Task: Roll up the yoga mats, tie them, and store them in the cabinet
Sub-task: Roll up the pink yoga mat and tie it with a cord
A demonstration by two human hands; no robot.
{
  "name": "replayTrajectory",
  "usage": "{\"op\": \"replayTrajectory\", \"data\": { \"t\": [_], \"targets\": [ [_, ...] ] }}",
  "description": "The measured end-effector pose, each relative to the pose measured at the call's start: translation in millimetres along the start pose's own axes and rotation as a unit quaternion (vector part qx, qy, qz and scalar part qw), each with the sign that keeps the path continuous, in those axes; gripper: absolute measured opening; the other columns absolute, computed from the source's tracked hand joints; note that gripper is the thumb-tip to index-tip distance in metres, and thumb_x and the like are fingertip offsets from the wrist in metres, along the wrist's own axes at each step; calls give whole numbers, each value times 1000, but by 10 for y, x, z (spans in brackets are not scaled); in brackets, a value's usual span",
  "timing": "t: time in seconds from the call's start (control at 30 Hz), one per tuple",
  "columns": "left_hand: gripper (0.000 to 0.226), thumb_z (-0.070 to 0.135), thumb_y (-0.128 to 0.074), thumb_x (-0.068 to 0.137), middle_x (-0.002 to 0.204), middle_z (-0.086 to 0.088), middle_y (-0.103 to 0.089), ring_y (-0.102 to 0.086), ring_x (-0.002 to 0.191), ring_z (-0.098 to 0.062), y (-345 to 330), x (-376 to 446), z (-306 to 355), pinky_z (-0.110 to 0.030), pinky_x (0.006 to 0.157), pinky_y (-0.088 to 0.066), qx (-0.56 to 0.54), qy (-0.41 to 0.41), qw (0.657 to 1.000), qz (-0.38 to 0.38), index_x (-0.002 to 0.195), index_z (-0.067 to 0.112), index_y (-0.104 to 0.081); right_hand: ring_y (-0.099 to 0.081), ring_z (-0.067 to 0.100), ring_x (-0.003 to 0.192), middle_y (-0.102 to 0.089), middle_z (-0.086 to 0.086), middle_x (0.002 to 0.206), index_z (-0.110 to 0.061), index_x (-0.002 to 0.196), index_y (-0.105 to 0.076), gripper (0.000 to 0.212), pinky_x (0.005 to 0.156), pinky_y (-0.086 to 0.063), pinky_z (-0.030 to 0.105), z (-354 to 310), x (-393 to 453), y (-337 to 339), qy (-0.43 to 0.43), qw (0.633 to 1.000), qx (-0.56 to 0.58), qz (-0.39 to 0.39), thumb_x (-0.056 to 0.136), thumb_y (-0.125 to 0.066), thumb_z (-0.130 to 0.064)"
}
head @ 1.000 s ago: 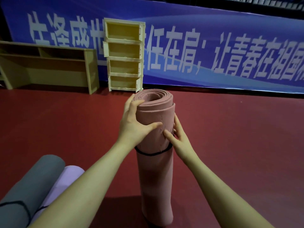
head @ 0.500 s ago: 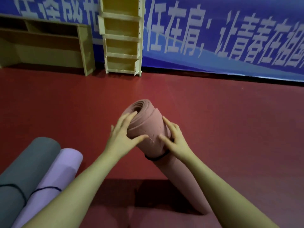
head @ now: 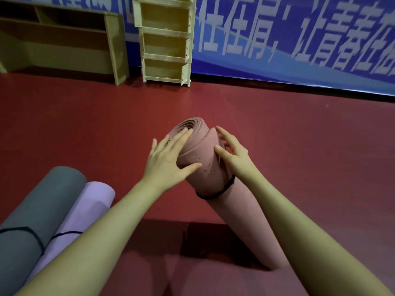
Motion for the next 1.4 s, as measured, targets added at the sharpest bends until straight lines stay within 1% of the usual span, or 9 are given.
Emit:
{"op": "replayTrajectory", "data": {
  "t": [0.17, 0.37, 0.43, 0.53, 0.67, 0.8, 0.9, 1.2, 1.4],
  "targets": [
    [89, 75, -44, 67, 152, 15, -30, -28, 141, -34, 23, -6, -12, -59, 111, -17, -8, -25, 999, -23, 147, 41, -21, -45, 18, 118, -42, -13, 117, -65, 120, -38, 47, 111, -25, 52, -72, -27, 169, 32, 999, -40, 11, 75, -48, -64],
    [91, 75, -48, 65, 151, 16, -32, -32, 139, -33, 51, -41, 61, -55, 113, -18, -17, -30, 999, -9, 146, 39, -27, -60, 8, 106, -62, -23, 102, -50, 94, -59, 21, 97, -37, 59, -189, -76, 201, 146, 978, -24, 147, 77, -62, -38],
    [89, 76, -51, 65, 150, 27, -21, -25, 142, -30, 72, -33, 120, -52, 115, -15, -29, -11, 999, -26, 143, 51, -16, -62, 7, 97, -66, -14, 95, -42, 91, -66, 22, 94, -43, 51, -202, -69, 218, 145, 979, 5, 143, 77, -70, -26],
    [89, 66, -63, 73, 143, 36, -1, -15, 145, -26, 93, 29, 202, -50, 117, -9, -38, 19, 998, -54, 136, 58, -1, -61, 10, 81, -66, 2, 84, -10, 84, -72, 10, 81, -49, 31, -236, -69, 213, 150, 979, 36, 133, 76, -75, -5],
    [84, 66, -59, 77, 150, 33, -2, -16, 146, -22, 73, 115, 219, -56, 116, -8, -14, 2, 997, -73, 142, 54, -7, -60, 18, 76, -66, 8, 78, -8, 78, -73, 10, 74, -49, 25, -305, -42, 209, 132, 972, 106, 162, 73, -77, 0],
    [83, 76, -42, 69, 150, 35, -8, -21, 144, -18, 32, 181, 248, -59, 113, -11, -38, 0, 997, -68, 142, 54, -11, -62, 11, 84, -68, 2, 84, -14, 76, -72, 16, 78, -48, 21, -314, 39, 242, 109, 970, 154, 155, 75, -75, 1],
    [74, 65, -54, 81, 150, 34, -12, -18, 145, -19, 25, 197, 245, -57, 113, -10, -54, 5, 996, -77, 142, 54, -13, -63, 8, 96, -70, -1, 100, -5, 80, -69, 10, 87, -48, 22, -311, 78, 231, 106, 972, 169, 122, 78, -71, 5],
    [72, 72, -32, 78, 154, 24, -17, -20, 144, -20, 34, 191, 174, -50, 114, -16, -7, 27, 995, -94, 144, 53, -9, -65, 11, 98, -72, 1, 99, -7, 79, -70, 13, 88, -49, 27, -299, 161, 157, 115, 966, 202, 116, 78, -70, 6],
    [63, 59, -44, 91, 150, 32, -11, -14, 146, -21, 74, 108, 136, -56, 115, -10, -67, 34, 992, -98, 145, 50, -12, -51, 6, 123, -57, -12, 131, -29, 125, -59, 32, 107, -39, 30, -89, 125, -11, 73, 993, 76, 47, 93, -61, -22]
  ]
}}
Point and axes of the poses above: each hand's wrist, its own x-axis towards the middle knuckle, its own y-axis out of the back of the hand, z = x × y, the point moved 1 cm from there along x, towards the middle knuckle
